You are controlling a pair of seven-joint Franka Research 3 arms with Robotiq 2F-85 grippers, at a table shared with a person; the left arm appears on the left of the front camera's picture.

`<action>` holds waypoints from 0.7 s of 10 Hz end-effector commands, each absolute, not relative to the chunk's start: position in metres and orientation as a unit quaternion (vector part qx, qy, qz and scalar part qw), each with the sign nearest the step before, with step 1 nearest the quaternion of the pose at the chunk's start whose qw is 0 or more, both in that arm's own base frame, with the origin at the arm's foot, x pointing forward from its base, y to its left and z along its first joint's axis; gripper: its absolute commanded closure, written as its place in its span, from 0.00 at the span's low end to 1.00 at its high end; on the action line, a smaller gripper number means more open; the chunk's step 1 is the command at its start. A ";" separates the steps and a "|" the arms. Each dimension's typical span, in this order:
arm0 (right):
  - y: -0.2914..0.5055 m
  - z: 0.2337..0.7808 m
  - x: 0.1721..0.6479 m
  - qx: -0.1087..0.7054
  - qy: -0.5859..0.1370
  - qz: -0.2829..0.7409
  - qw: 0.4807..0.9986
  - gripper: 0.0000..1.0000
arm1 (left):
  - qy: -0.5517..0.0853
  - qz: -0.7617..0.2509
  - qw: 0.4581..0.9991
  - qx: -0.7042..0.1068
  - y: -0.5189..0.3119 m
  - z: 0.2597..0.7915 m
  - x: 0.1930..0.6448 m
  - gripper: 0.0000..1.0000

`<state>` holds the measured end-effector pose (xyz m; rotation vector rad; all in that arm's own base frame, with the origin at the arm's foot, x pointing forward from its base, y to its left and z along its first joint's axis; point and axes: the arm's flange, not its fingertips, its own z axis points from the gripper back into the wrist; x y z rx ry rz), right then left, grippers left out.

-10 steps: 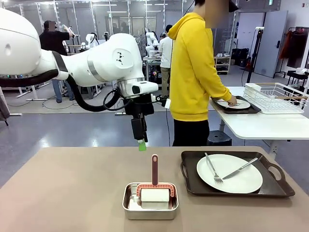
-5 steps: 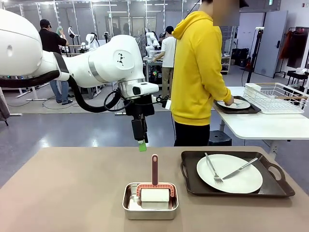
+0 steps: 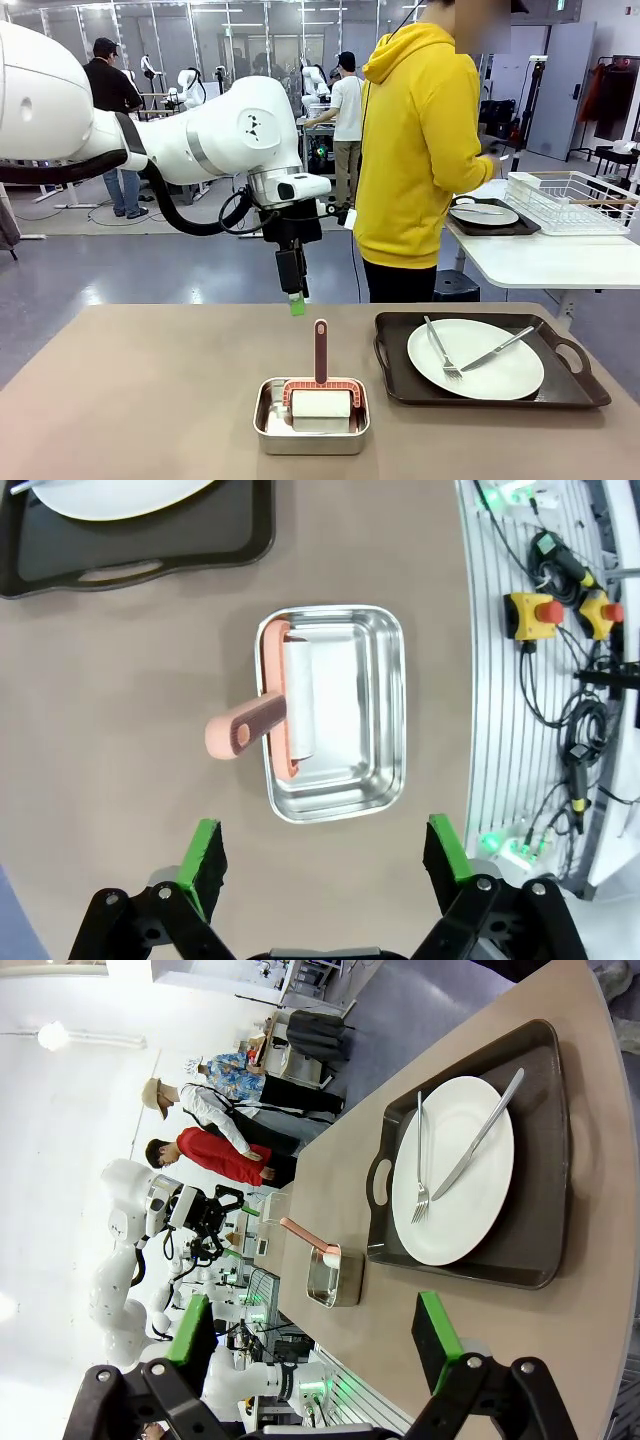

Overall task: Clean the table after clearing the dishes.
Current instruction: When the left (or right) Handle tray is removed, use the left hand (or right hand) to clean the left (or right) side of the table with the Lint Roller.

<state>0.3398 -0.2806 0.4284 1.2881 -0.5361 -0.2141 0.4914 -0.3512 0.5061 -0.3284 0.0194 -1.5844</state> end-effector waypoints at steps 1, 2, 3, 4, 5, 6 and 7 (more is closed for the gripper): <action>-0.281 0.431 0.337 0.594 -0.248 -0.095 0.759 0.00 | 0.005 -0.703 0.702 -0.119 -0.369 0.495 0.497 0.00; -0.281 0.431 0.337 0.594 -0.248 -0.095 0.759 0.00 | 0.009 -0.702 0.703 -0.116 -0.369 0.491 0.497 0.00; -0.281 0.431 0.337 0.594 -0.248 -0.095 0.759 0.00 | 0.006 -0.703 0.703 -0.102 -0.372 0.483 0.497 0.00; -0.281 0.431 0.337 0.594 -0.248 -0.095 0.759 0.00 | -0.001 -0.708 0.698 -0.108 -0.375 0.481 0.500 0.00; -0.281 0.431 0.337 0.594 -0.248 -0.095 0.759 0.00 | 0.000 -0.705 0.701 -0.110 -0.380 0.477 0.502 0.00; -0.281 0.431 0.337 0.594 -0.248 -0.095 0.759 0.00 | -0.005 -0.704 0.702 -0.112 -0.385 0.474 0.502 0.00; -0.281 0.431 0.337 0.594 -0.248 -0.095 0.759 0.00 | 0.002 -0.698 0.707 -0.113 -0.389 0.467 0.505 0.00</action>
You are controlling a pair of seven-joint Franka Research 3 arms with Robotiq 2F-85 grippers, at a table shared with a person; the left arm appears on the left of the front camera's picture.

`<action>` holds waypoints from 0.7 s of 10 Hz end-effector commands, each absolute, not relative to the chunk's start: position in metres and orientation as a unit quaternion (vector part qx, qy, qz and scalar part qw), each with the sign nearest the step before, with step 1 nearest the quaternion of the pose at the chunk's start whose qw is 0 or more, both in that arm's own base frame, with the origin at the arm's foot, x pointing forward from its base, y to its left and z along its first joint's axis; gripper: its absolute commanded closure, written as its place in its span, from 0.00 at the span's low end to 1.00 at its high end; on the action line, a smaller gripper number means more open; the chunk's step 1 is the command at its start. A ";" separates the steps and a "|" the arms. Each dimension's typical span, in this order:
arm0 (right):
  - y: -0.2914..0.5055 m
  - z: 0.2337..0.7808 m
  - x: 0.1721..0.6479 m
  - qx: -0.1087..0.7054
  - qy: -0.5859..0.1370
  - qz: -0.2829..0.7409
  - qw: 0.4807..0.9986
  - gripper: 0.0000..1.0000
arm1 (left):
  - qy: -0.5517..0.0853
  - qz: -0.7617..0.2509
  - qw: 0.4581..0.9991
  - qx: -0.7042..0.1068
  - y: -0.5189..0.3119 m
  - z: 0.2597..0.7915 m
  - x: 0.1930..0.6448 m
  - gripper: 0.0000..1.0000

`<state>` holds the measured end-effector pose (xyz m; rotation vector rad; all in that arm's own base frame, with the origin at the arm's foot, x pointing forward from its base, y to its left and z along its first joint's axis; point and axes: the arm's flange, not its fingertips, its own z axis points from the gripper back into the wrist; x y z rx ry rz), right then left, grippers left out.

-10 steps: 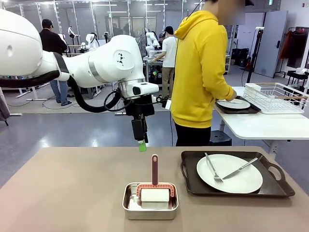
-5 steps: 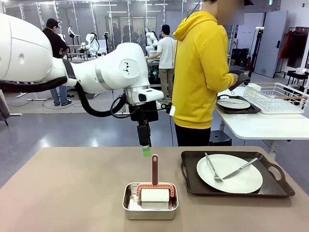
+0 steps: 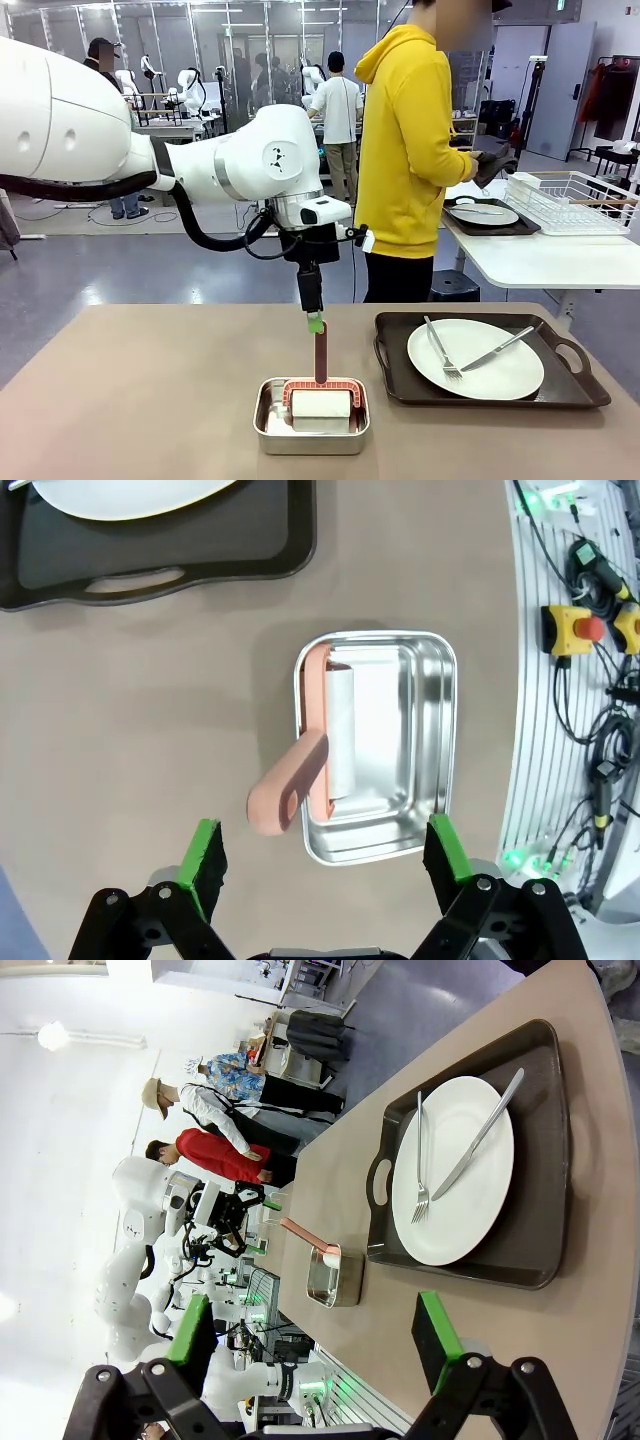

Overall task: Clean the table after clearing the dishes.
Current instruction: When the left (or right) Handle tray is removed, use the left hand (or right hand) to clean the left (or right) side of the table with the Lint Roller.

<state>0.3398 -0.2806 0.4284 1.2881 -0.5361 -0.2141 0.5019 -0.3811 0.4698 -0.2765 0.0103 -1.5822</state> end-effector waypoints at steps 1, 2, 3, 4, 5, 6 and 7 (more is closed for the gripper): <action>-0.281 0.431 0.337 0.594 -0.248 -0.095 0.759 0.00 | 0.007 -0.695 0.709 -0.118 -0.390 0.462 0.507 0.00; -0.281 0.431 0.337 0.594 -0.248 -0.095 0.759 0.00 | 0.010 -0.696 0.706 -0.127 -0.392 0.458 0.509 0.00; -0.281 0.431 0.337 0.594 -0.248 -0.095 0.759 0.00 | 0.012 -0.696 0.707 -0.126 -0.394 0.453 0.511 0.00; -0.281 0.431 0.337 0.594 -0.248 -0.095 0.759 0.00 | 0.021 -0.695 0.706 -0.131 -0.396 0.448 0.515 0.00; -0.281 0.431 0.337 0.594 -0.248 -0.095 0.759 0.00 | 0.027 -0.694 0.707 -0.133 -0.397 0.443 0.518 0.00; -0.281 0.431 0.337 0.594 -0.248 -0.095 0.759 0.00 | 0.034 -0.693 0.707 -0.136 -0.397 0.440 0.519 0.00; -0.281 0.431 0.337 0.594 -0.248 -0.095 0.759 0.00 | 0.045 -0.694 0.705 -0.141 -0.397 0.433 0.519 0.00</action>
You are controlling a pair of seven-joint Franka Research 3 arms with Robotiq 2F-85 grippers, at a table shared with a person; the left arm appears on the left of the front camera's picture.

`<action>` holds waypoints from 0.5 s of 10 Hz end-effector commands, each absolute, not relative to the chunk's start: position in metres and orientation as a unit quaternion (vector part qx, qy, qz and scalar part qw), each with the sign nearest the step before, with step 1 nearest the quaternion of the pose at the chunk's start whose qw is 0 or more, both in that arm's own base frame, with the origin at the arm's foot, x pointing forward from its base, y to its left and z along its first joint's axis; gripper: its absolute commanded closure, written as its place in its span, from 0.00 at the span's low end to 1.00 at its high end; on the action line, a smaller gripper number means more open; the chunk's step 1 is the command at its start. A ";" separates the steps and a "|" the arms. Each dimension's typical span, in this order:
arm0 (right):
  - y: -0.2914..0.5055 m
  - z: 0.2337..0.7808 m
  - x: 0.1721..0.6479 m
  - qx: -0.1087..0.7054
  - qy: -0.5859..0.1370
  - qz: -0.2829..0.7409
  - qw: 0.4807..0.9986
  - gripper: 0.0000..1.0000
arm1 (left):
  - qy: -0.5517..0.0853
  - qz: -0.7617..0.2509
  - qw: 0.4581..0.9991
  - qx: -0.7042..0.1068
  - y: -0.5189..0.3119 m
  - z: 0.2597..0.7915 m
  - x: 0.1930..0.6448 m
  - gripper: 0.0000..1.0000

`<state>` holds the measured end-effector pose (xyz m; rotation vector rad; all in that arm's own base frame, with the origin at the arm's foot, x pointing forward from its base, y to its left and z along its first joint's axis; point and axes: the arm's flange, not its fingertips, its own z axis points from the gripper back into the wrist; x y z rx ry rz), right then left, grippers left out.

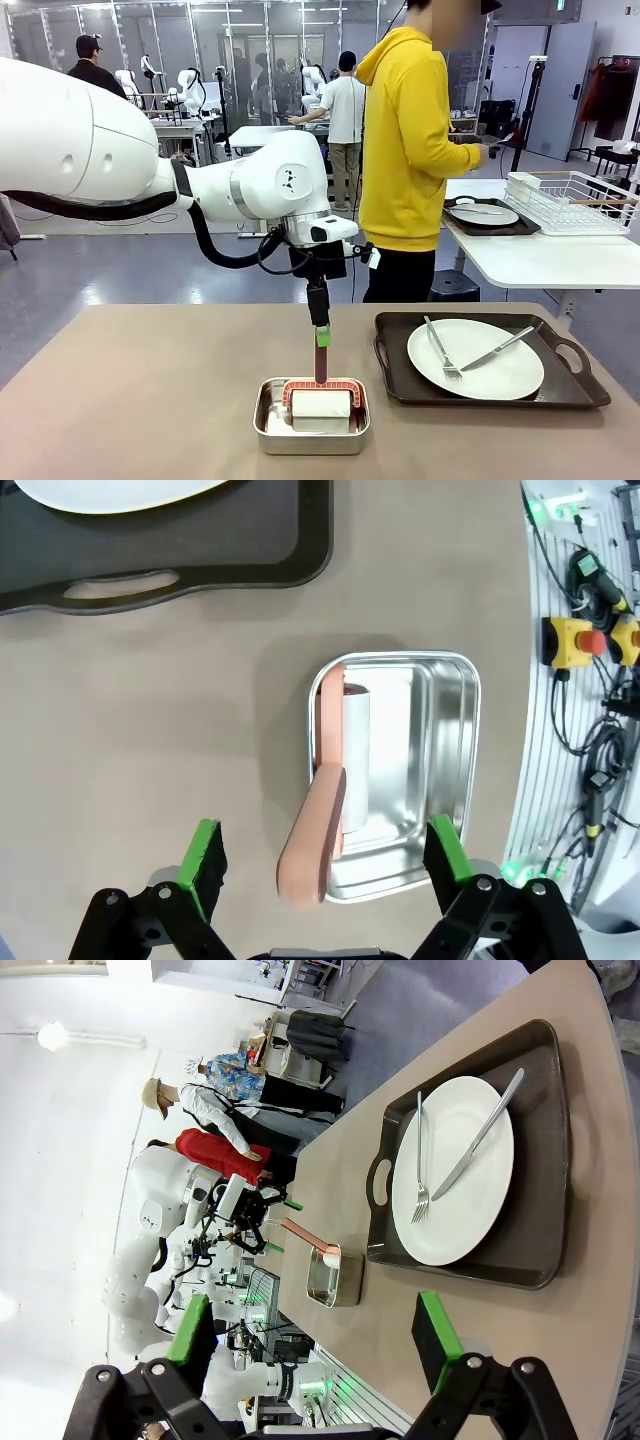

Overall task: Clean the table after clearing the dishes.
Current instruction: When the left (or right) Handle tray is removed, use the left hand (or right hand) to clean the left (or right) side of the table with the Lint Roller.

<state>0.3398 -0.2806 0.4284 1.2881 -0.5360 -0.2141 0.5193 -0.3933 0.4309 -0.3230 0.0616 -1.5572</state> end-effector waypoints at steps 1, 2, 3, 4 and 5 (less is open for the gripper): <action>-0.281 0.431 0.337 0.594 -0.248 -0.095 0.759 0.00 | 0.057 -0.696 0.702 -0.143 -0.400 0.428 0.520 0.00; -0.281 0.431 0.337 0.594 -0.248 -0.095 0.759 0.00 | 0.070 -0.695 0.702 -0.140 -0.400 0.421 0.521 0.00; -0.281 0.431 0.337 0.594 -0.248 -0.095 0.759 0.00 | 0.076 -0.695 0.702 -0.138 -0.400 0.420 0.521 0.00; -0.281 0.431 0.337 0.594 -0.248 -0.095 0.759 0.00 | 0.077 -0.694 0.703 -0.136 -0.400 0.418 0.522 0.00; -0.281 0.431 0.337 0.594 -0.248 -0.095 0.759 0.00 | 0.077 -0.694 0.703 -0.139 -0.400 0.418 0.522 0.00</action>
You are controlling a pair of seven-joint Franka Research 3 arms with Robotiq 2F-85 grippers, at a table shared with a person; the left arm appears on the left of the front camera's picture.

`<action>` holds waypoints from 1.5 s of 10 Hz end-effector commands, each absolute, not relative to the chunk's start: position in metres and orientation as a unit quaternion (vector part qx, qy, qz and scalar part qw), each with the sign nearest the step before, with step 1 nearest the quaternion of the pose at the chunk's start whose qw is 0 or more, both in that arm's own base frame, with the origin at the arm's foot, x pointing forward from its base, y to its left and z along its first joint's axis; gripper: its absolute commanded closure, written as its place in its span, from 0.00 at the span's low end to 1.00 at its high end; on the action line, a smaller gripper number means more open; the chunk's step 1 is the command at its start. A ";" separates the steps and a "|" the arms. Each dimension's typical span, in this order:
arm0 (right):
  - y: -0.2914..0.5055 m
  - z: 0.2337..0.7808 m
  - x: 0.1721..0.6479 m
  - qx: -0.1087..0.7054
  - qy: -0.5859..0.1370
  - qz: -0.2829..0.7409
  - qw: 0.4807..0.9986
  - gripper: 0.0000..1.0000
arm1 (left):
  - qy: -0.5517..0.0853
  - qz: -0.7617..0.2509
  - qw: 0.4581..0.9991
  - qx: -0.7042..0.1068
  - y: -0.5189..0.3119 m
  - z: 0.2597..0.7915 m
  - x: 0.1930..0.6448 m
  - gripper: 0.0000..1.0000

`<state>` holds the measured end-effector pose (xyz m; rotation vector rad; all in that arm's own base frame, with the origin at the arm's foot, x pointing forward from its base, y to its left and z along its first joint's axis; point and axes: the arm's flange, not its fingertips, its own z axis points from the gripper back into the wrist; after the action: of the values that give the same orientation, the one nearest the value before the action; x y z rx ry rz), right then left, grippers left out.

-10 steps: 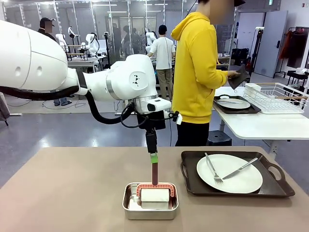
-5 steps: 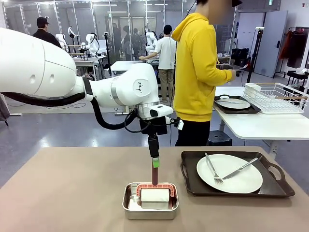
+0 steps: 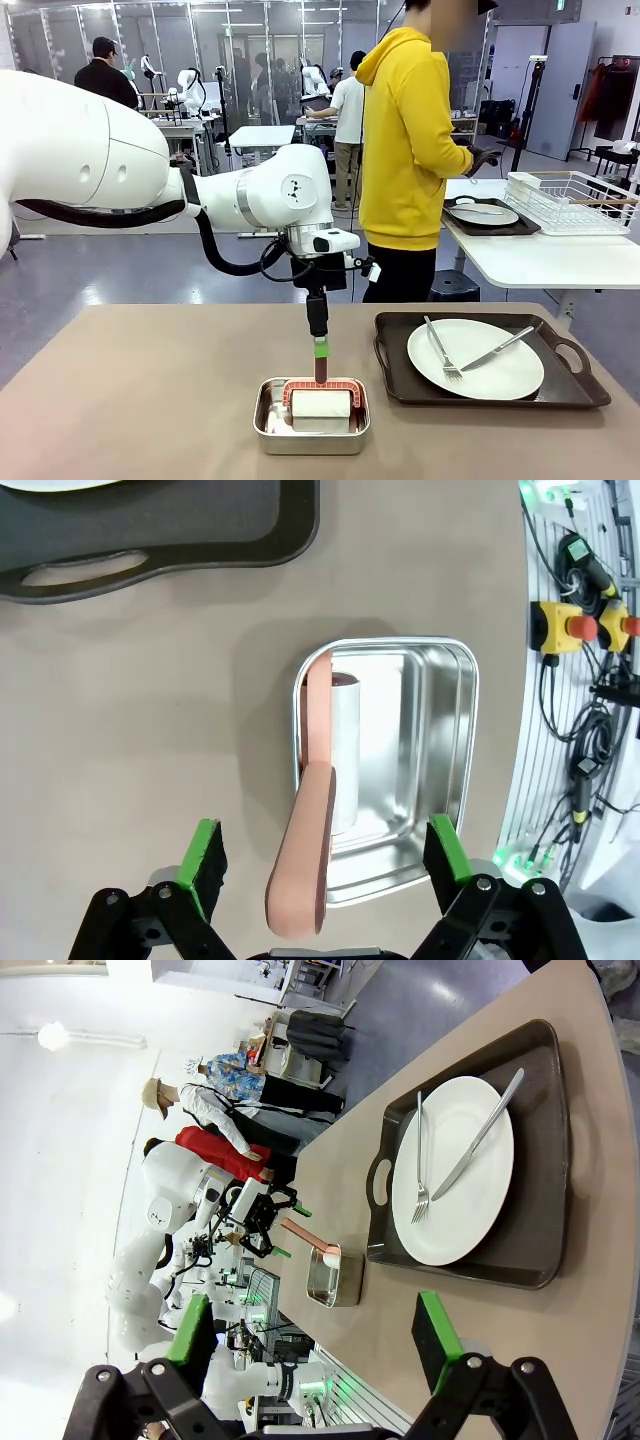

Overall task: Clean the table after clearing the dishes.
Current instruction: When the left (or right) Handle tray is removed, use the left hand (or right hand) to clean the left (or right) side of the table with the Lint Roller.

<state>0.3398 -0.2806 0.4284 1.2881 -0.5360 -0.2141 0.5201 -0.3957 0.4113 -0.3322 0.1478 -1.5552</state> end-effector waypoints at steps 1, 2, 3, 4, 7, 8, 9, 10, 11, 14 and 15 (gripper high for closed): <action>-0.281 0.431 0.337 0.594 -0.248 -0.095 0.759 0.00 | 0.082 -0.691 0.706 -0.135 -0.399 0.416 0.522 0.00; -0.281 0.431 0.337 0.594 -0.248 -0.095 0.759 0.00 | 0.082 -0.691 0.705 -0.139 -0.398 0.414 0.522 0.00; -0.281 0.431 0.337 0.594 -0.248 -0.095 0.759 0.00 | 0.082 -0.693 0.703 -0.137 -0.399 0.414 0.522 0.09; -0.281 0.431 0.337 0.594 -0.248 -0.095 0.759 0.00 | 0.084 -0.693 0.703 -0.137 -0.399 0.414 0.522 0.20; -0.281 0.431 0.337 0.594 -0.248 -0.095 0.759 0.00 | 0.089 -0.694 0.702 -0.138 -0.398 0.415 0.522 0.48; -0.281 0.431 0.337 0.594 -0.248 -0.095 0.759 0.00 | 0.086 -0.697 0.697 -0.144 -0.399 0.416 0.522 0.59; -0.281 0.431 0.337 0.594 -0.248 -0.095 0.759 0.00 | 0.085 -0.696 0.698 -0.144 -0.399 0.416 0.522 0.67; -0.281 0.431 0.337 0.594 -0.248 -0.095 0.759 0.00 | 0.087 -0.695 0.699 -0.144 -0.398 0.416 0.522 0.78; -0.281 0.431 0.337 0.594 -0.248 -0.095 0.759 0.00 | 0.086 -0.694 0.701 -0.143 -0.398 0.416 0.521 0.87; -0.281 0.431 0.337 0.594 -0.248 -0.095 0.759 0.00 | 0.088 -0.689 0.706 -0.137 -0.396 0.421 0.519 1.00; -0.281 0.431 0.337 0.594 -0.248 -0.095 0.759 0.00 | 0.092 -0.686 0.709 -0.136 -0.395 0.424 0.515 1.00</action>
<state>0.3398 -0.2806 0.4284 1.2881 -0.5360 -0.2141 0.5200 -0.3959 0.4133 -0.3272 0.1734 -1.5459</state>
